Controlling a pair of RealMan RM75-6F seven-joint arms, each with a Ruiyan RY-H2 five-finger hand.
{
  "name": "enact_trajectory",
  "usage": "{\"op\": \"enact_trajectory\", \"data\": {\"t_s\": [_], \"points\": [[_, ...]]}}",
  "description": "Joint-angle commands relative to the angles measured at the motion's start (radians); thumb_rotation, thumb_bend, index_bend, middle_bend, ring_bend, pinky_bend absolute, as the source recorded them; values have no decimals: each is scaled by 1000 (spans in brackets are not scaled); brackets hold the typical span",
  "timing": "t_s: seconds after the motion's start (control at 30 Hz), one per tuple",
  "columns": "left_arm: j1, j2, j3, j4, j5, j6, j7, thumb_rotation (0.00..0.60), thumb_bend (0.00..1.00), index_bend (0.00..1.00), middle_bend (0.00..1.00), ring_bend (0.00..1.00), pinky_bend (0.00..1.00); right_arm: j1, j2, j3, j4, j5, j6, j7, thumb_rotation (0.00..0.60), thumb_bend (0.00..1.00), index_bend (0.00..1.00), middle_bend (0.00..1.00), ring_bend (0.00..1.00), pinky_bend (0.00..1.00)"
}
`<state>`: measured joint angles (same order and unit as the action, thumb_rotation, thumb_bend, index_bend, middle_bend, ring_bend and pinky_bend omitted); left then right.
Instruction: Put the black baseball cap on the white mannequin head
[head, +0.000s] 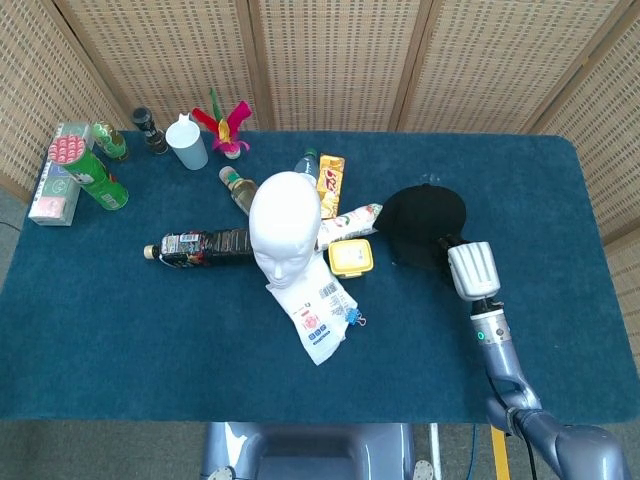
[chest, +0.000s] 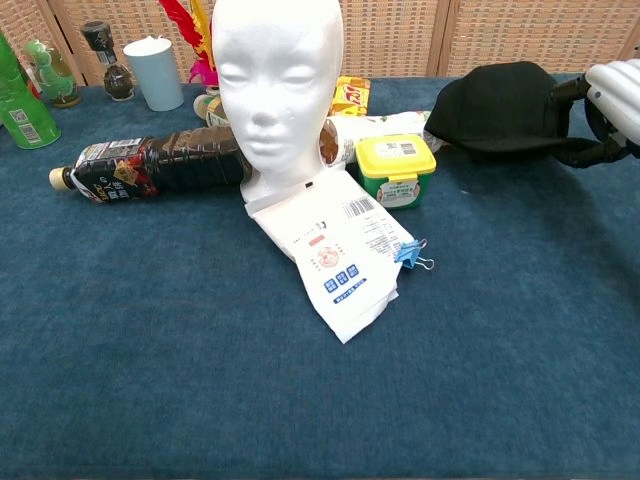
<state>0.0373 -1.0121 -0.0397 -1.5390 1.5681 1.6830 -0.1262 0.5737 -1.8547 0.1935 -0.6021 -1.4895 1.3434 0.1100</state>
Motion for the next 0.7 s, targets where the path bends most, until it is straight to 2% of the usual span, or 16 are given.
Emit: {"op": "enact_trajectory", "data": {"t_s": [0.03, 0.27, 0.47, 0.7], "points": [[0, -1, -1, 0, -1, 0, 0, 600, 286, 631, 488, 374, 351, -1, 12, 1, -19, -1, 16, -1, 600, 426, 676, 641, 747, 911], [0, -4, -1, 5, -3, -4, -3, 600, 287, 631, 488, 374, 351, -4, 52, -8, -74, -8, 30, -3, 600, 428, 675, 646, 756, 918], [0, -7, 0, 11, -5, -7, -9, 600, 287, 632, 488, 374, 351, -7, 58, 15, -104, 5, 74, -12, 600, 439, 674, 651, 771, 931], [1, -9, -3, 16, -8, -5, -12, 600, 287, 632, 488, 374, 351, -7, 57, 43, -95, 8, 145, 36, 600, 444, 673, 652, 772, 932]]}}
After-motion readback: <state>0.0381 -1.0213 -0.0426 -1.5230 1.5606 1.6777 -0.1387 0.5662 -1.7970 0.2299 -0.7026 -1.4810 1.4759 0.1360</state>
